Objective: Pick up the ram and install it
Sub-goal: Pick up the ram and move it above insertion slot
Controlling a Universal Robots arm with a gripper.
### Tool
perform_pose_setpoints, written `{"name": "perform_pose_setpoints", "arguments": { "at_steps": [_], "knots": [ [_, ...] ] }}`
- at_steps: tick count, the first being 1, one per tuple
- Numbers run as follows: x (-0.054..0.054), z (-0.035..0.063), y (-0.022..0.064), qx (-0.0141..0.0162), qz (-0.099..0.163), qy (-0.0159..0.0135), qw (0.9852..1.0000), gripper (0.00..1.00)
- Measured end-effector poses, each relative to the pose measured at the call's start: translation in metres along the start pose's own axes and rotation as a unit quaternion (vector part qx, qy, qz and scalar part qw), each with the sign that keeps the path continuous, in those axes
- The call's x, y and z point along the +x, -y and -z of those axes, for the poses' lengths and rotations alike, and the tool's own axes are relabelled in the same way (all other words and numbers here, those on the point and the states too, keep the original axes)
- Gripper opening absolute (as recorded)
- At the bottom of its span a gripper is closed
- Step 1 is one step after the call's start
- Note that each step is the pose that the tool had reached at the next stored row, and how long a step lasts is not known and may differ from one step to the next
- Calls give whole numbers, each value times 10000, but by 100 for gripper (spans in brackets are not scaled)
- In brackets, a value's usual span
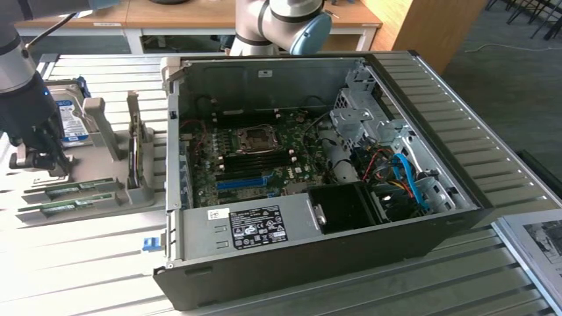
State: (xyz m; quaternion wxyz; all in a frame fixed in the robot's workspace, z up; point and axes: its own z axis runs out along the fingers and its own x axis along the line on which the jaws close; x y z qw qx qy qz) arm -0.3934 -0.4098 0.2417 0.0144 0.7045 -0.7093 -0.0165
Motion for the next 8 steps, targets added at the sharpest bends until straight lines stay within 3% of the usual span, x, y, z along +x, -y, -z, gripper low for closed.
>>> {"name": "perform_pose_setpoints", "arguments": {
  "at_steps": [8],
  "knots": [
    [42, 0, 1, 0, 0, 0, 10000, 24]
  ]
}}
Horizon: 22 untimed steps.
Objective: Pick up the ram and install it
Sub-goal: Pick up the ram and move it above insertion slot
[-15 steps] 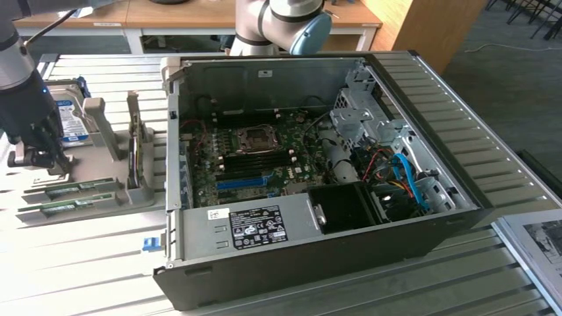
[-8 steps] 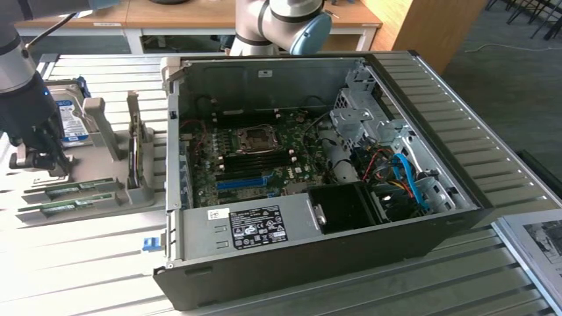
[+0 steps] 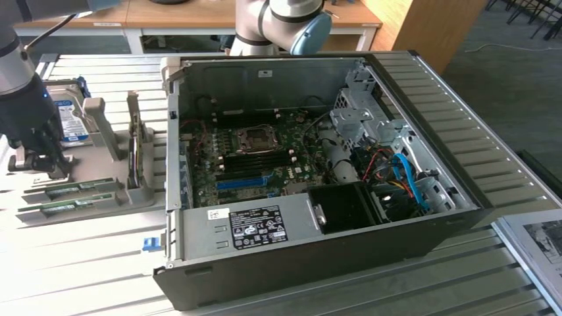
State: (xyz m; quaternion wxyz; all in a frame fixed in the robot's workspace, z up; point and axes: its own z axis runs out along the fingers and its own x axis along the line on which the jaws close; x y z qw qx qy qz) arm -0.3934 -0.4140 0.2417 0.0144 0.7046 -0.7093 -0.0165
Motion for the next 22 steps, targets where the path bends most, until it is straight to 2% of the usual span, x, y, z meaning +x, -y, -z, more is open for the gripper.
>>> {"name": "perform_pose_setpoints", "arguments": {
  "at_steps": [12, 22],
  "knots": [
    [109, 1, 1, -1, 0, 0, 10000, 24],
    [157, 1, 1, 0, 0, 0, 10000, 24]
  ]
}}
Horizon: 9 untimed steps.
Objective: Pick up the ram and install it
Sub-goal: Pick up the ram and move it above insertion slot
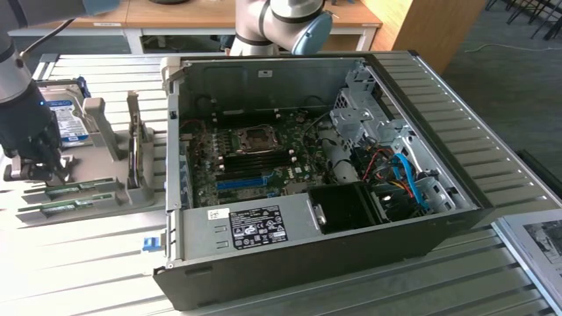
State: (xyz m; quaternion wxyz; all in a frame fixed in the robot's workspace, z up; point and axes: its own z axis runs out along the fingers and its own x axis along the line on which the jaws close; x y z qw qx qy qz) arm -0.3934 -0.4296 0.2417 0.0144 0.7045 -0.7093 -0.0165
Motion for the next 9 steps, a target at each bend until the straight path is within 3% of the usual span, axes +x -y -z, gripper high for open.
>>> {"name": "perform_pose_setpoints", "arguments": {
  "at_steps": [9],
  "knots": [
    [48, 0, 1, 0, 0, 0, 10000, 24]
  ]
}}
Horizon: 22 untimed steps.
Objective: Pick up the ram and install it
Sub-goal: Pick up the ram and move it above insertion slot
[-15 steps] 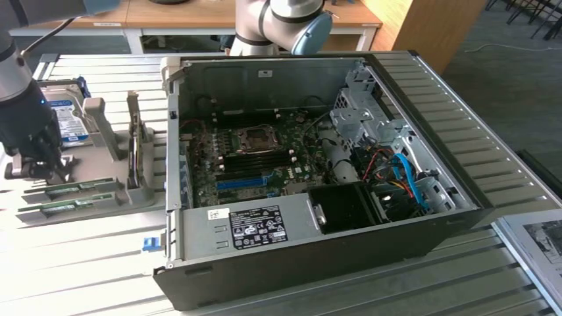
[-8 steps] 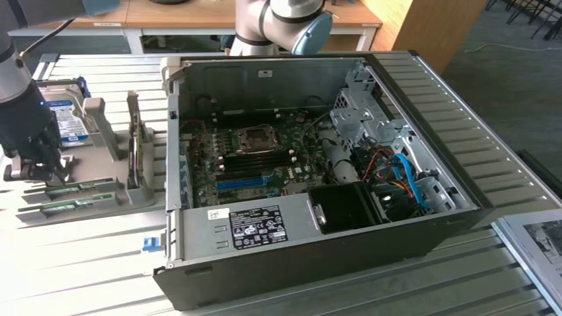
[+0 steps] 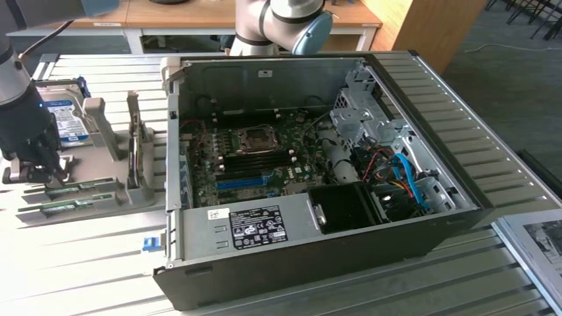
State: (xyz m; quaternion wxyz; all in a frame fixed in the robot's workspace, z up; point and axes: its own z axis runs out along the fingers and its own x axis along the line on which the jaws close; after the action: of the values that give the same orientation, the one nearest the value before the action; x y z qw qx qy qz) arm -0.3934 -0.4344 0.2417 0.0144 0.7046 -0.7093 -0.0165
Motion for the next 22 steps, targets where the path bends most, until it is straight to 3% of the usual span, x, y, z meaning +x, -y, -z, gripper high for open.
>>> {"name": "perform_pose_setpoints", "arguments": {
  "at_steps": [22],
  "knots": [
    [65, -10, 1, 1, 0, 1, 10000, 24]
  ]
}}
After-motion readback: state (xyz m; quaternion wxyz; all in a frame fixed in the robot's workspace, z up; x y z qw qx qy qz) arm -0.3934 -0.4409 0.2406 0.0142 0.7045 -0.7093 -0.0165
